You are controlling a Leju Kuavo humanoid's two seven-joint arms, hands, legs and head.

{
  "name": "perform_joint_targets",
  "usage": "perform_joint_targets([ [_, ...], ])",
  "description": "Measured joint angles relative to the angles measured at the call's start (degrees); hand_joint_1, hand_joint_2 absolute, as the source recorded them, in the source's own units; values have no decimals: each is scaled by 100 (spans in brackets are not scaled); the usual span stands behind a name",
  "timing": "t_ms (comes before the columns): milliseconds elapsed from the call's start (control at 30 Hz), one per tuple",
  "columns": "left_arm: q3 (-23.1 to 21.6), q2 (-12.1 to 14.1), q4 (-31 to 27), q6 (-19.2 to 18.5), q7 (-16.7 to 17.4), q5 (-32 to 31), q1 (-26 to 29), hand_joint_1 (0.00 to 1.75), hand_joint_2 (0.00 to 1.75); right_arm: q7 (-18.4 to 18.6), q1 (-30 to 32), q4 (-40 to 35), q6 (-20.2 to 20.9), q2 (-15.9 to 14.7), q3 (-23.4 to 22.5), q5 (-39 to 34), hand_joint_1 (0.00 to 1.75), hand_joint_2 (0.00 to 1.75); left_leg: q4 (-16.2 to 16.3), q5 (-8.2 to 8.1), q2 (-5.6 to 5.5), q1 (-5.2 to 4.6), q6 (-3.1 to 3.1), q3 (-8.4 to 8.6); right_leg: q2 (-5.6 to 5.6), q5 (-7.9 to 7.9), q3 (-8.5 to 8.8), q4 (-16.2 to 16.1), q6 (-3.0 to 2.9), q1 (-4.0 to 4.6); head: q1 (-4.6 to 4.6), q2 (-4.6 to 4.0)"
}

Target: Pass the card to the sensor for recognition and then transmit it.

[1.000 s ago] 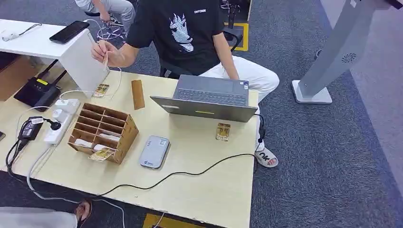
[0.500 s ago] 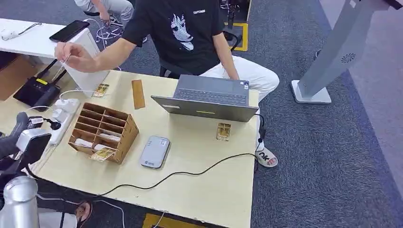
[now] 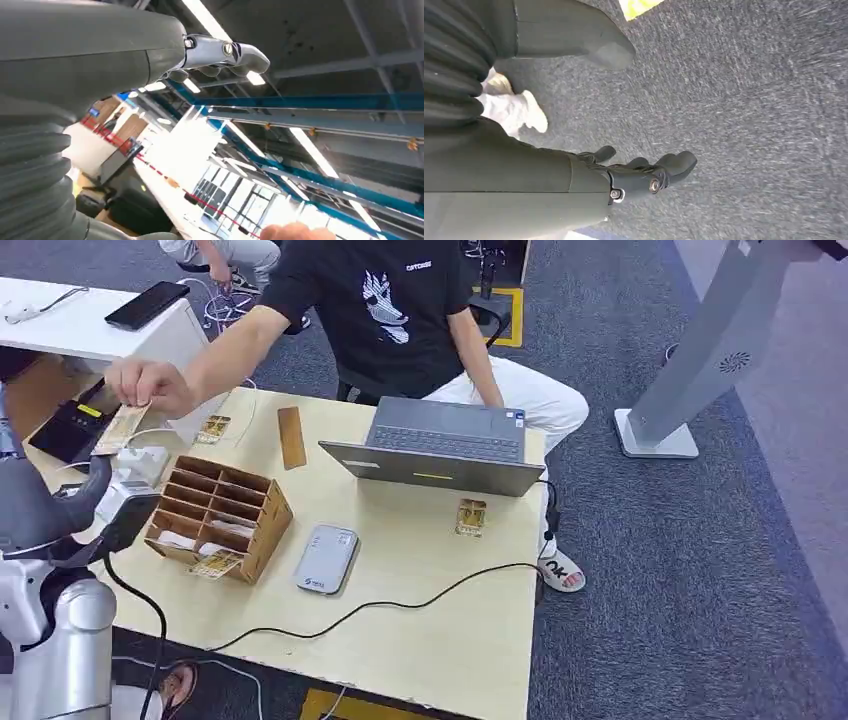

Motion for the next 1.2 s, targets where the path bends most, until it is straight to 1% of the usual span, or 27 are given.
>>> perform_joint_targets([
  [67,-118,-15,72,-37,68,-105,-108,0,175,7,0,0,0,-15,33,24,0,175,2,1,4,0,-1,1,5,4,-2,0,1,0,0,0],
  [200,-451,-96,243,-256,250,-284,-415,0,175,-57,3,0,9,-48,90,70,0,175,9,3,2,0,2,-2,4,10,-2,0,9,0,2,0],
  [267,-637,-157,322,-326,341,-313,-535,0,175,-61,-3,0,26,-59,111,105,0,175,11,2,3,0,2,-4,5,11,-3,0,11,0,2,0],
  [333,-801,-227,374,-374,361,-291,-614,0,175,-35,2,0,24,-66,140,173,0,175,12,2,3,0,3,-7,6,12,-4,0,12,0,0,0],
  [367,-877,-258,392,-396,361,-282,-633,175,175,-2,2,0,19,-68,153,201,0,175,13,2,4,0,3,-7,7,12,-4,0,13,0,0,2],
  [467,-1111,-332,411,-474,374,-216,-640,175,175,66,5,0,-7,-74,208,249,0,175,13,-1,4,-1,6,-8,9,12,-5,0,13,-1,2,0],
  [533,-1241,-339,411,-586,370,-31,-638,175,175,48,8,0,-9,-79,231,260,0,175,13,-1,5,-1,7,-9,10,11,-6,0,14,-1,0,0],
  [667,-1384,-334,411,-662,350,109,-634,175,175,39,10,0,-15,-81,247,291,0,175,13,-1,5,0,7,-11,10,11,-9,0,14,0,0,2],
  [933,-1526,-334,411,-675,335,138,-635,175,175,42,13,2,-15,-81,269,300,0,175,12,-1,4,0,7,-11,8,11,-7,0,14,0,0,0],
  [1200,-1541,-332,411,-684,335,137,-633,175,175,42,26,2,-15,-81,269,302,0,175,13,-1,4,-1,7,-12,8,11,-7,0,15,0,2,2],
])
